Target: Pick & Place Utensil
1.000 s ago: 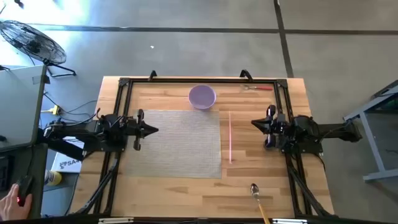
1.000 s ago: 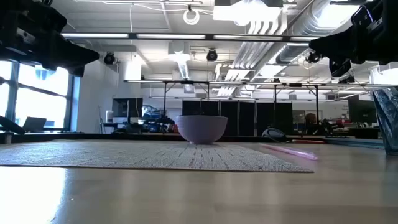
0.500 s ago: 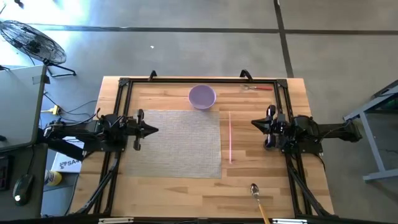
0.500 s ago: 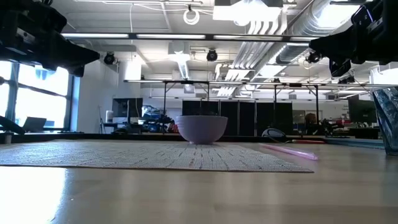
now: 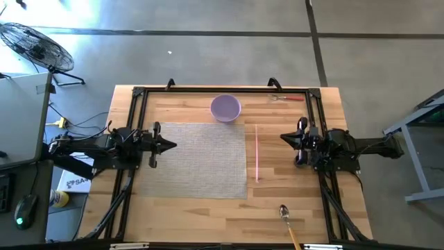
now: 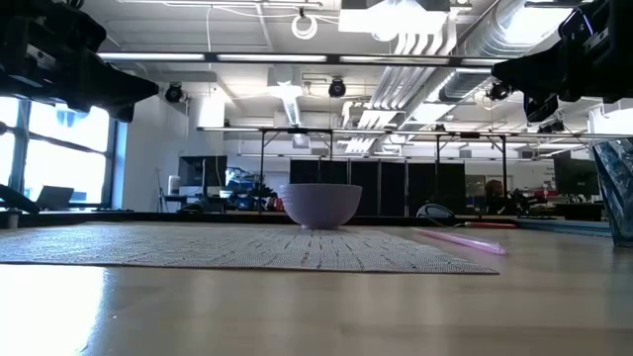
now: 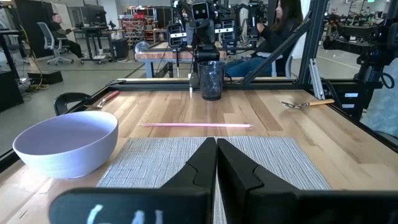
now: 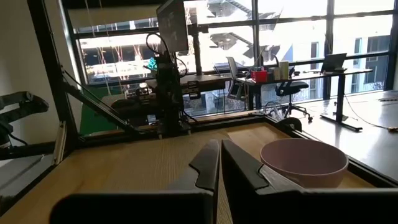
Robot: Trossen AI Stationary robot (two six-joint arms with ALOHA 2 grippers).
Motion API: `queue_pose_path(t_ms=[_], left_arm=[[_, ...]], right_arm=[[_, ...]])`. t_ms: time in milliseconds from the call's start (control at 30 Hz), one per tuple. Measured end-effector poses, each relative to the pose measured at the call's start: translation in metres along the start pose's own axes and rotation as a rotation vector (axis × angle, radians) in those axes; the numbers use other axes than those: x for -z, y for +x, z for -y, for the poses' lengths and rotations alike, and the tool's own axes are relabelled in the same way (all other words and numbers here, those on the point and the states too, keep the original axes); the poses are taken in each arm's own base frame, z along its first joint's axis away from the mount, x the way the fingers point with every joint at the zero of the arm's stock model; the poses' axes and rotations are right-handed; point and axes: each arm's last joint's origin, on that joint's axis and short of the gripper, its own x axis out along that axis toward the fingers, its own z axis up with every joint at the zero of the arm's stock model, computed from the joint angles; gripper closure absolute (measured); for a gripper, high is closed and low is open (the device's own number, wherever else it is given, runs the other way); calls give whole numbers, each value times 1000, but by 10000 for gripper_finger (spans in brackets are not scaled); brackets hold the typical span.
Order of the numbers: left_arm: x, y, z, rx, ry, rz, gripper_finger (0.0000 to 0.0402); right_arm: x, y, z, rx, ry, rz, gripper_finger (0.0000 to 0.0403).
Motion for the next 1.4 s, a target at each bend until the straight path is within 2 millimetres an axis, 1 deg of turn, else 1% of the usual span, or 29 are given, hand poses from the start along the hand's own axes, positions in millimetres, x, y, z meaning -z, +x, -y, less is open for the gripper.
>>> queue_pose_path(t_ms=[800,1000,1267,1400], left_arm=[[0,0,0,0,-1,3,392],[-5,0,0,16,-87,47,392],[-12,0,-4,-121,-184,132,392],[-16,3,-5,-151,-217,170,392]], right_arm=[[0,0,0,0,0,0,391],[0,0,0,1,0,0,391],[0,0,0,0,0,0,391],[0,0,0,0,0,0,391]])
